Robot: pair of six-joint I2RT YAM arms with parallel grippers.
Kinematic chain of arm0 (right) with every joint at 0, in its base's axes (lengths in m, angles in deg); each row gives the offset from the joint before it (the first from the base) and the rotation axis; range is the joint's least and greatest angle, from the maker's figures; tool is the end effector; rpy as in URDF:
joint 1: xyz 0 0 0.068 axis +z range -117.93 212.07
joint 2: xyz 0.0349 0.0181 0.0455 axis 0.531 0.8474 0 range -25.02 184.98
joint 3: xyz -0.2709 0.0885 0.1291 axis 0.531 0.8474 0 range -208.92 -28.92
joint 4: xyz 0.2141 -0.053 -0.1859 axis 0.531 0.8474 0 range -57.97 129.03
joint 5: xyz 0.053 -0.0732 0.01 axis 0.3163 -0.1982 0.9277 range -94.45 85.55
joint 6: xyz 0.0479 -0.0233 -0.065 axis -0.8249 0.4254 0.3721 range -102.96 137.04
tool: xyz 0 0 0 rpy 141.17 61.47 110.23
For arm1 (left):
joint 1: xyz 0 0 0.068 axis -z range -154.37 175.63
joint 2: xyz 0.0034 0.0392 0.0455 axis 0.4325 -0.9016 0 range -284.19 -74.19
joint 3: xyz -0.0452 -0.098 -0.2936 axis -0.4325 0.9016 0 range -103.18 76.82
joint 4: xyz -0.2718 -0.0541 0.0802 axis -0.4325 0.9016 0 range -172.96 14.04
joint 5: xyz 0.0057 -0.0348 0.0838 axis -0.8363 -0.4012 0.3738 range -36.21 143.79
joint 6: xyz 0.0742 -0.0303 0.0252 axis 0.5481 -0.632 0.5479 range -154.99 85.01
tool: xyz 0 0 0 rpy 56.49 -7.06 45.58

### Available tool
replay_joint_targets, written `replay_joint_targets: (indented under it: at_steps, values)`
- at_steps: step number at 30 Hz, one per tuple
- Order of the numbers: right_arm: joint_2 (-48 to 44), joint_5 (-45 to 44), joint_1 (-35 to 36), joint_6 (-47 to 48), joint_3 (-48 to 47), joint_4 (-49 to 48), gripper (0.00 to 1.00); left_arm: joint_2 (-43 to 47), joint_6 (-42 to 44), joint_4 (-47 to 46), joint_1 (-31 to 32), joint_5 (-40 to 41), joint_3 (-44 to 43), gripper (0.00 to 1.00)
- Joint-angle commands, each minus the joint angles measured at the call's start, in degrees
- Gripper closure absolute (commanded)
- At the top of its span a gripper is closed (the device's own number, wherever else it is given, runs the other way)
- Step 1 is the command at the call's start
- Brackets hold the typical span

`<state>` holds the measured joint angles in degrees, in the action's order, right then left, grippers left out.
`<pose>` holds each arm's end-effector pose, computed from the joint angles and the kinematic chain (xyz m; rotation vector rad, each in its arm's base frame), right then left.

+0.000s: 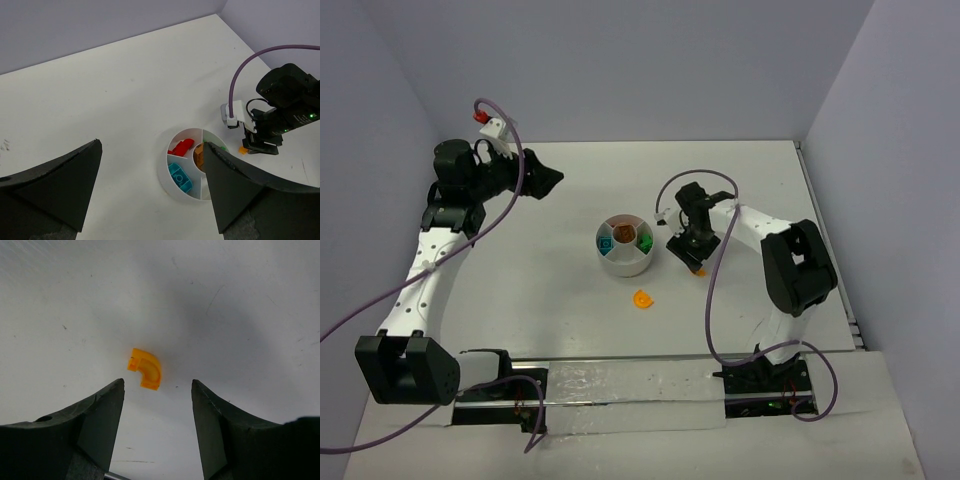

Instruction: Sort the legos into containers by color

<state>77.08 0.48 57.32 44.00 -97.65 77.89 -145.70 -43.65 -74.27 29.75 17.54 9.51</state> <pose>0.3347 0.1647 0.1668 -1.3089 2.6438 0.1229 0.3266 -0.0672 0.4129 0.3870 1.7673 -0.7249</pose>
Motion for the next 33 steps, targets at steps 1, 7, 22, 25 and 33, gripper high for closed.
replay_joint_targets:
  at_steps: [1,7,22,25,33]
  values:
    - [0.88,-0.3,0.85,0.72,-1.25,-0.25,0.37,-0.27,-0.12,0.63,-1.08,-2.21,-0.19,0.09]
    - [1.55,0.39,1.1,0.88,-0.15,-1.16,0.37,-1.29,0.05,0.98,-1.73,-2.83,-0.59,0.08]
    - [1.54,-1.18,1.2,-0.03,4.64,-4.75,0.49,-2.24,0.37,1.64,-2.1,-2.12,-1.12,0.08]
    - [1.19,-2.16,1.2,-0.65,5.67,-5.83,0.56,-2.4,0.23,1.77,-2.1,-1.9,-1.07,0.08]
    - [-1.63,-2.2,1.07,-1.38,7.86,-6.14,0.74,-2.59,-0.08,1.91,-2.1,-1.45,-0.76,0.08]
